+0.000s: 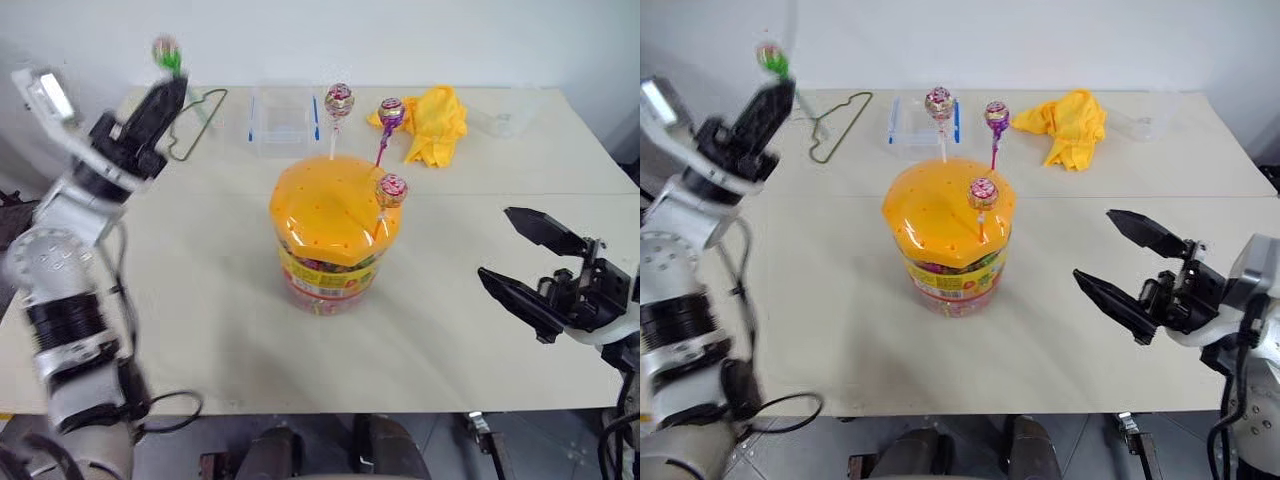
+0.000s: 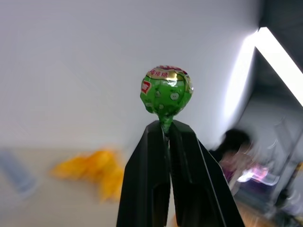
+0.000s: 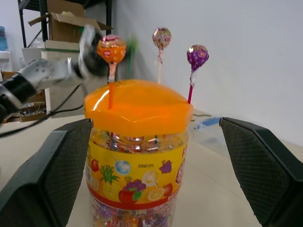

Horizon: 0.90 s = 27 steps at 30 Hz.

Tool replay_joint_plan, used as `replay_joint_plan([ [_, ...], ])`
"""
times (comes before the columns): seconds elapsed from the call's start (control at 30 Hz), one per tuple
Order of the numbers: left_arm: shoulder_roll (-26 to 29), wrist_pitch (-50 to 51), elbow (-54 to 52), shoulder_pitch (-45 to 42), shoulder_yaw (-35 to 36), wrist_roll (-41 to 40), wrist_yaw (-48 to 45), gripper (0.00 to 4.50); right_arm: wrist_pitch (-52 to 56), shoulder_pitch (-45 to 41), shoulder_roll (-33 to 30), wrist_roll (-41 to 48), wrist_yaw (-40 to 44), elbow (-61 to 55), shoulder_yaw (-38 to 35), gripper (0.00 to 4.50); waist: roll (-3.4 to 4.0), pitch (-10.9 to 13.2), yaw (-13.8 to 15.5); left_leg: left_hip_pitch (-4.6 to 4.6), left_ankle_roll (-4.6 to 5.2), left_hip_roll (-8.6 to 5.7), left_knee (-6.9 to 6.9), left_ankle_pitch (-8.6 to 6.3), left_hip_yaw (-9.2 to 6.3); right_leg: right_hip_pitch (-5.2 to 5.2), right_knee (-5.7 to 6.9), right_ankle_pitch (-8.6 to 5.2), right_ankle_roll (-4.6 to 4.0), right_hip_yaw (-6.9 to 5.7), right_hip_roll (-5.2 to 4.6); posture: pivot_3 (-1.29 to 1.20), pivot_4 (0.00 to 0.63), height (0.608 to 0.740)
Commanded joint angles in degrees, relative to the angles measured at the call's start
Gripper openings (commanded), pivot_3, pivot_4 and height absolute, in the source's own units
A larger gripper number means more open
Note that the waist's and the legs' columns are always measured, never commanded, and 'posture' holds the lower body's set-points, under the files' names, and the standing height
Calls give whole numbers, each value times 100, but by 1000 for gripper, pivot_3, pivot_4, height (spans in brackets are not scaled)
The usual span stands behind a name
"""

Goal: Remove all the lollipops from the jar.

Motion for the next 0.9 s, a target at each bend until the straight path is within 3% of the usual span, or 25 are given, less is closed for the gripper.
replay_joint_plan([
  [0.03,972,139,100,1364,-63,1006,-121,46,-273,-21,-13,-285,269,138,66,4500,-2,0,-29,-1,0,3,-1,0,1,-2,-3,0,0,4,0,0,150,740],
  [0.1,1207,339,15,1893,-40,1152,-104,46,-351,-23,-39,-415,397,235,128,4500,-5,2,-27,-6,1,3,-6,-2,-2,-3,-13,0,-1,17,-10,0,150,740],
  [0.23,1045,812,-310,3262,688,1073,20,46,-486,8,-213,-822,853,551,366,4500,-8,2,109,-13,5,1,-2,-9,-23,1,-24,0,-1,19,-44,0,150,740],
  [0.37,901,945,-382,3753,895,1116,7,46,-556,29,-300,-969,1101,750,437,4500,1,1,110,-9,2,1,-3,-15,-25,5,-25,-1,-2,19,-48,0,150,740],
  [0.63,674,440,-398,3929,1350,923,-715,2242,-349,75,-305,-678,1246,776,233,4500,20,-5,86,-1,-6,10,-7,-19,-17,1,-15,-7,-13,19,-45,0,150,740],
  [0.77,771,-718,-207,4156,1762,955,-2059,3416,59,-23,-396,-152,1044,441,156,4500,18,-4,86,-5,-7,14,-6,-20,-17,-1,-18,-8,-15,17,-45,0,150,740],
  [0.9,770,-1654,-652,4096,2151,676,-3245,3416,705,-470,-614,216,404,122,363,4500,20,-3,81,-5,-8,16,-5,-21,-17,-5,-35,-11,-21,17,-46,0,150,740],
])
